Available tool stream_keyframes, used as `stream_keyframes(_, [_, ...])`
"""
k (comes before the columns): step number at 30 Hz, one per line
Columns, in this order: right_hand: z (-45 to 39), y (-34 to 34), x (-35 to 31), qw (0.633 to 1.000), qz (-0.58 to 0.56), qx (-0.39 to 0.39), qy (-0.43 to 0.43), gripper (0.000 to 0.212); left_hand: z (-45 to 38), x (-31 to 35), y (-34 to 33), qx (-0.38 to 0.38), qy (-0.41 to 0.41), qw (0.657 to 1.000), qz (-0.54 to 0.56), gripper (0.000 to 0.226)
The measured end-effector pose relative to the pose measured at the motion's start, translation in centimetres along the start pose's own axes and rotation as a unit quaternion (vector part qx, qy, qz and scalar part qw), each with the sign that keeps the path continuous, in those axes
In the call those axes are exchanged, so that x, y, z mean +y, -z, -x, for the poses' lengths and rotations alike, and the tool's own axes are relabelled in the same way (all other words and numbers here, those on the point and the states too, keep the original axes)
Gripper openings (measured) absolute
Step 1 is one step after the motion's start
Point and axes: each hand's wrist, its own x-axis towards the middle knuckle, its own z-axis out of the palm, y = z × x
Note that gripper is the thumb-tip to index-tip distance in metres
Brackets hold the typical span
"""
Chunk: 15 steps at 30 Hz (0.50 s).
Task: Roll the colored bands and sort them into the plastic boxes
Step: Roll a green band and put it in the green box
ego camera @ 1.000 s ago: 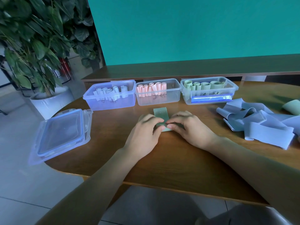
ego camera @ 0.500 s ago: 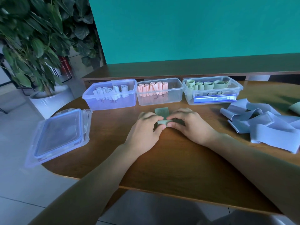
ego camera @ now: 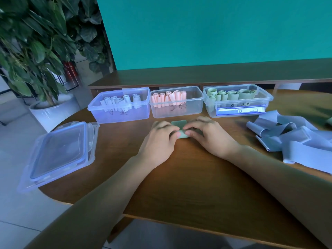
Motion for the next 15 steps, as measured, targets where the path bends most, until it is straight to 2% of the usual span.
stream_keyframes(5, [-1.0, -0.7, 0.7, 1.0, 0.002, -0.007, -0.017, 0.023, -0.4, 0.1, 0.1, 0.021, -0.02, 1.0, 0.008, 0.018])
stream_keyframes(15, [-1.8, -0.5, 0.8, 1.0, -0.001, 0.016, -0.012, 0.026, -1.5, -0.5, -0.3, 0.004, 0.009, 1.0, -0.002, 0.028])
